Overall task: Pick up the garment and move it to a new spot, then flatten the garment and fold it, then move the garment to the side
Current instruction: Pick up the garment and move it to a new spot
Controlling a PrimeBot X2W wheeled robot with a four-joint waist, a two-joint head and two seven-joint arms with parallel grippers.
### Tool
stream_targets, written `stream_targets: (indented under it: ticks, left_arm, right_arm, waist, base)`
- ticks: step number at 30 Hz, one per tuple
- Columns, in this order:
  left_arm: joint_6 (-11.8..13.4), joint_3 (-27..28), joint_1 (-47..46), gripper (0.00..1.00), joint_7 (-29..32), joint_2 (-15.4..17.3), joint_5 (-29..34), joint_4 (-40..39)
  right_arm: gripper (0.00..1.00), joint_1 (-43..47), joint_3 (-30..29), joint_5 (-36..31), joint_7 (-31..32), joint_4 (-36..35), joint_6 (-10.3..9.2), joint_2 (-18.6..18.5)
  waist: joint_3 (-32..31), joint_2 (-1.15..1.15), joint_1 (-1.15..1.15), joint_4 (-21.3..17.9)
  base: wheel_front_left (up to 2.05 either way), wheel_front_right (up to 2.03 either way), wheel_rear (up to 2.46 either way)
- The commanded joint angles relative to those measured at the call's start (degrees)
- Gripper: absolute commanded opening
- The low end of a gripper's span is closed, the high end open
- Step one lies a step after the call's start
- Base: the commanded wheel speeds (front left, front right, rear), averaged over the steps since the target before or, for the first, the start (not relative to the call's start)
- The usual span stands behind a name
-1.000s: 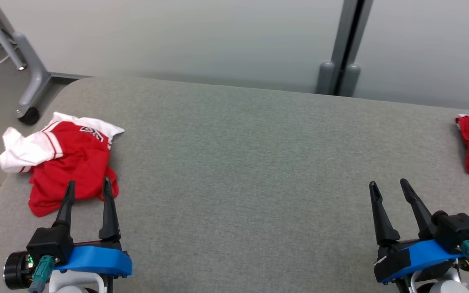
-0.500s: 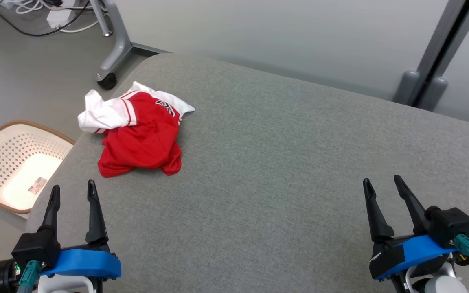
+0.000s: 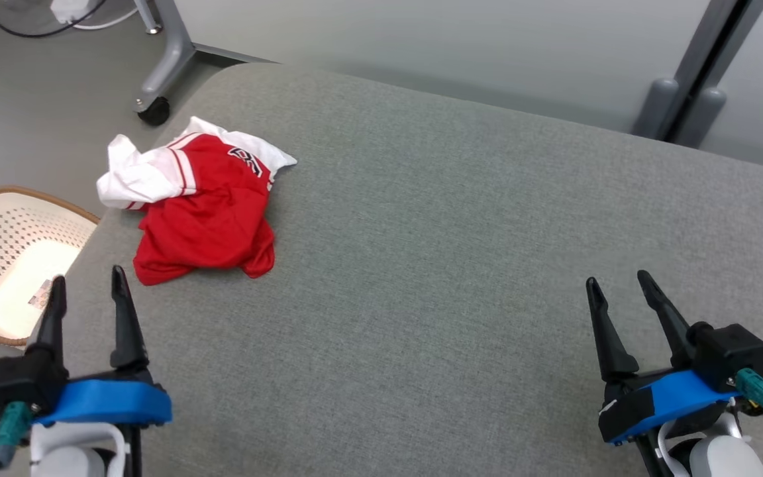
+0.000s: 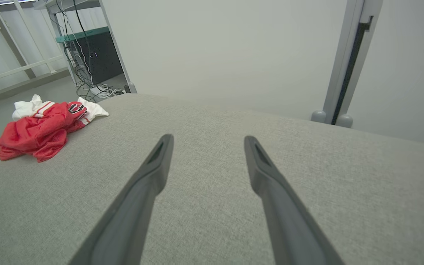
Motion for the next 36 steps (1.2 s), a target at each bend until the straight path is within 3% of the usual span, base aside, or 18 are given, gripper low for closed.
stream_targets:
  ticks: [1,11,21,36]
  left_arm:
    - [-0.5,1.0,-2.6,1.00,0.1,1.4,-0.5,0.4]
    - [-3.1,4.3,-19.6,1.00,2.2,7.7,-2.6,5.4]
    - [-6.8,3.9,-34.6,1.00,6.7,12.7,-4.1,17.8]
    - [-9.5,1.6,-40.7,1.00,22.8,12.5,-8.1,39.4]
  right_arm:
    - [1.00,-1.2,0.0,-0.5,0.2,-0.9,0.02,-0.5]
    - [1.00,-4.5,-1.2,-2.3,2.5,-7.0,0.01,-2.5]
    - [1.00,-8.7,-2.2,-3.4,4.0,-12.3,0.02,-4.5]
    - [1.00,-10.0,-3.5,-3.6,4.1,-14.0,0.02,-4.8]
  waist:
    - [0.8,0.00,0.00,-0.9]
    - [9.8,0.00,0.00,-6.9]
    - [19.8,0.00,0.00,-12.0]
    - [22.4,0.00,0.00,-14.2]
  base:
    - [0.00,0.00,0.00]
    - [0.00,0.00,0.00]
    - [0.00,0.00,0.00]
    - [0.00,0.00,0.00]
